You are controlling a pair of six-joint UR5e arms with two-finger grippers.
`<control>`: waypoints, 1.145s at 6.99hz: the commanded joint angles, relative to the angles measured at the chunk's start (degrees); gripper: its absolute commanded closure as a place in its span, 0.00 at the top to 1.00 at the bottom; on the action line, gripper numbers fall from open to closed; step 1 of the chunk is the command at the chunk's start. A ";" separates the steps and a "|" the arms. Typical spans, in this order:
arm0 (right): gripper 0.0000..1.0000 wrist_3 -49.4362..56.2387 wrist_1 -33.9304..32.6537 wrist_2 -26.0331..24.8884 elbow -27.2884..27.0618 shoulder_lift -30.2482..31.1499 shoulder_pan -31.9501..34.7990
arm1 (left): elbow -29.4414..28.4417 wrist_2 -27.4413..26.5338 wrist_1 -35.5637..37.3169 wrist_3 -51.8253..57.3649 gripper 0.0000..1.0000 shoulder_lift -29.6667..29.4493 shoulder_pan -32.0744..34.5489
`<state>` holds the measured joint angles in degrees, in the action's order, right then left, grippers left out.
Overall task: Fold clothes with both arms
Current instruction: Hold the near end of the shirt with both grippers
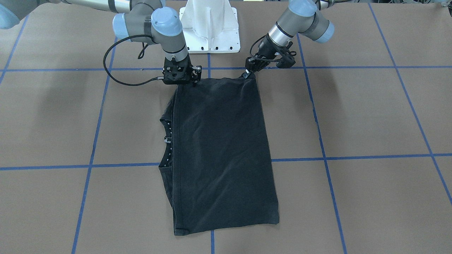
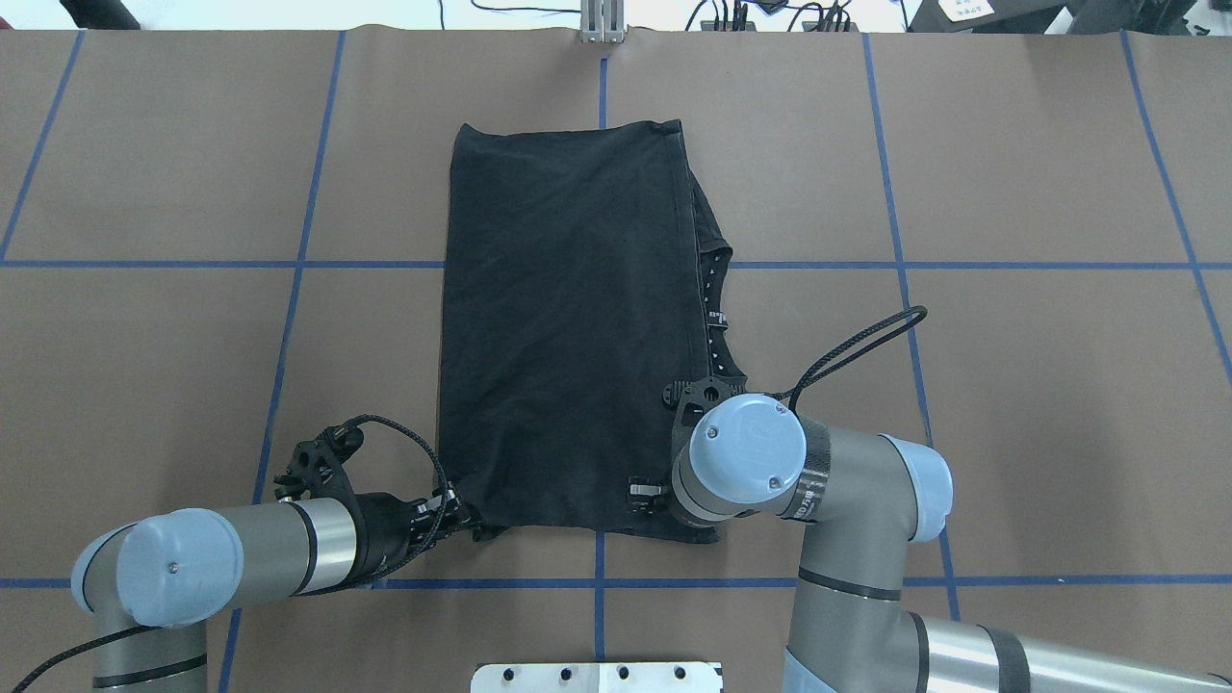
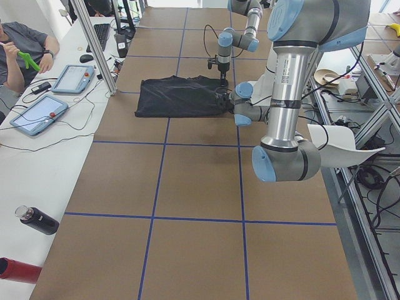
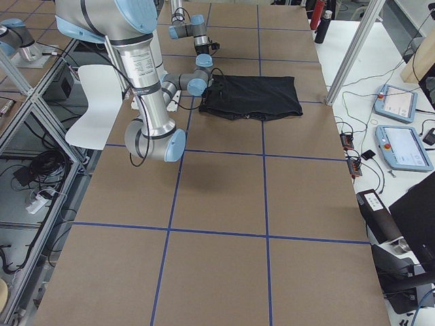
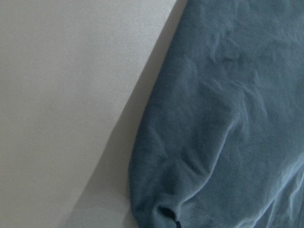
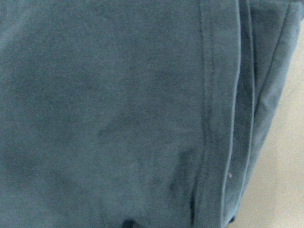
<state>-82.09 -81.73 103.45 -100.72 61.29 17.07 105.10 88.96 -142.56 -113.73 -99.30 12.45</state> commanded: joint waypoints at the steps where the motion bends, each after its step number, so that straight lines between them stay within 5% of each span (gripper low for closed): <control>1: 0.00 0.00 -0.01 -0.09 -0.01 -0.20 0.07 | -0.16 0.07 0.00 0.00 0.00 0.07 -0.06; 5: 0.00 -0.09 0.17 2.44 -0.35 -0.38 1.82 | 0.19 0.16 -0.09 0.09 0.00 -0.02 0.03; 8: 0.00 -0.18 0.17 7.90 -7.71 3.38 2.88 | 2.83 0.16 0.09 0.61 0.00 0.68 0.03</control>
<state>-82.25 -81.61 109.38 -104.97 62.52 19.71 106.97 89.12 -142.51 -113.31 -98.88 12.52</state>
